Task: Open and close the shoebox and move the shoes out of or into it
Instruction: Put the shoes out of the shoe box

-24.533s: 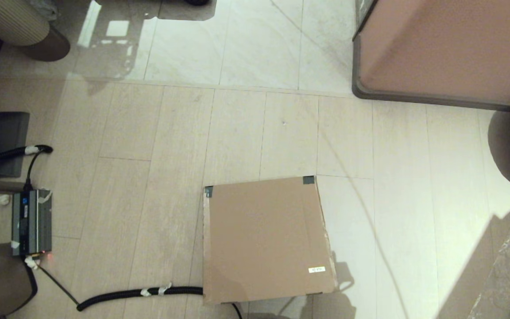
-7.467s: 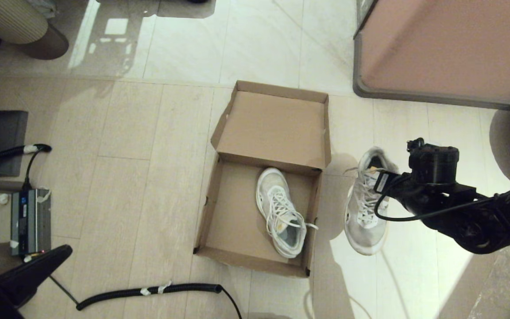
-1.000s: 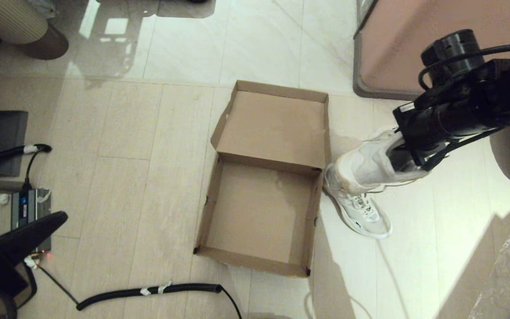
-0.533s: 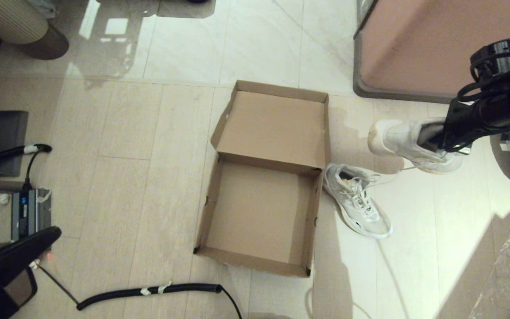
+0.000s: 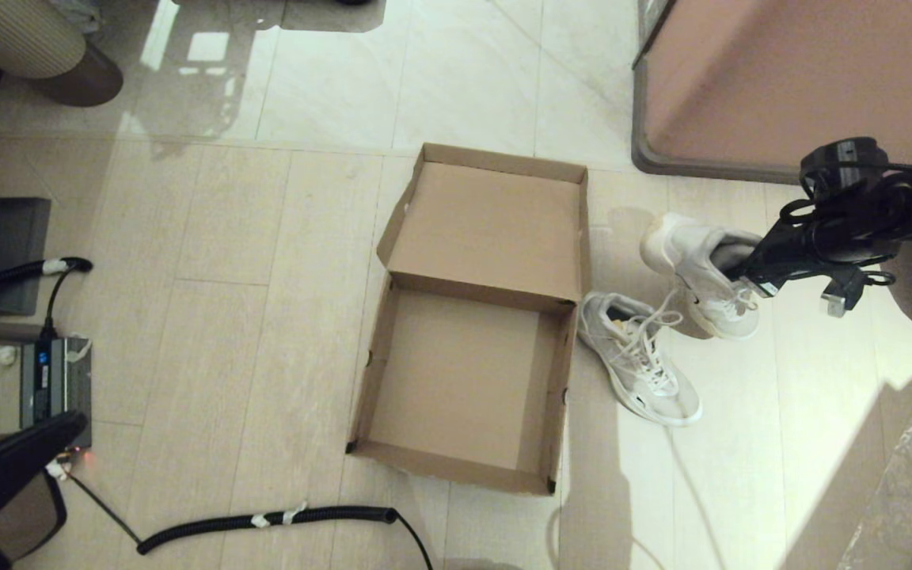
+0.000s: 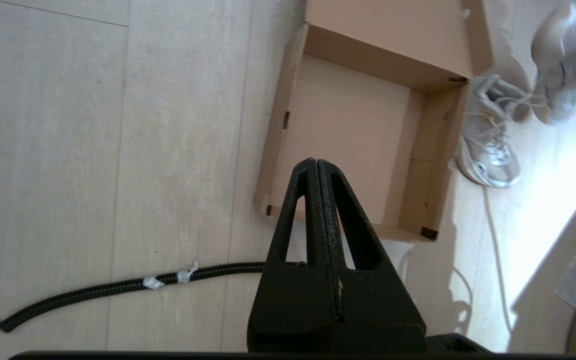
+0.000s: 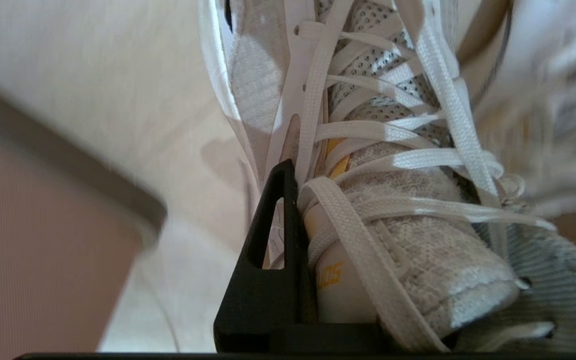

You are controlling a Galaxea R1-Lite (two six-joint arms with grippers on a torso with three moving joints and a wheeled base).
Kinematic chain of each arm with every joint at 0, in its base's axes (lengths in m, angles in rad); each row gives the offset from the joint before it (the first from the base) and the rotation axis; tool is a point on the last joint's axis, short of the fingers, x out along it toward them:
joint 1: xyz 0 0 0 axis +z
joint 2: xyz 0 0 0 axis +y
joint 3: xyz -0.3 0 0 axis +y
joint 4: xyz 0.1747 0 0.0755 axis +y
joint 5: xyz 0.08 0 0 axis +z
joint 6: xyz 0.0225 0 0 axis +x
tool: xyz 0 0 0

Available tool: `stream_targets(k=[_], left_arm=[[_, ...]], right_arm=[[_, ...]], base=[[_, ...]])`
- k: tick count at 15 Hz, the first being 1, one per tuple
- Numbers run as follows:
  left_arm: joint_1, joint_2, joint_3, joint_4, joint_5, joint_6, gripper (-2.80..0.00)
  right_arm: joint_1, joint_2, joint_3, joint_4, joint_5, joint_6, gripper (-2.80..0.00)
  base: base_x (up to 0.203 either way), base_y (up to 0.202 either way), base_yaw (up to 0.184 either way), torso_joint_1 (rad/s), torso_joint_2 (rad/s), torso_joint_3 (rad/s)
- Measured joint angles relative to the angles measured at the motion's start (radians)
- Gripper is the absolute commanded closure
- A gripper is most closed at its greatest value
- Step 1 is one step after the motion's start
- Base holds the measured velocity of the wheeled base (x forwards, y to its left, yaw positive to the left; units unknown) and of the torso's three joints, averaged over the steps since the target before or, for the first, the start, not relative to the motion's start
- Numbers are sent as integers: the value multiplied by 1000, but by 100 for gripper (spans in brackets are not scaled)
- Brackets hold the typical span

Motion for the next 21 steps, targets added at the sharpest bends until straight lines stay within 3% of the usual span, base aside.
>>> stream_targets(k=[4,13,14,21], left_arm=[[-1,-1,4,2,0,10,0],[-1,-28,11,36,5,11,0],[-1,-36,8,50,5,11,0],[-1,-65,-8,57,10,13,0]], right_arm=[[-5,59,0,-101,9,-1,0],[-8,78,9,-90,17,-7,0],[-6,77,11,-85,18,-10,-280],[-9,66,12,-78,22,-16,-280]], base=[[0,0,0,0,0,0],[0,0,0,0,0,0],[0,0,0,0,0,0],[0,0,0,0,0,0]])
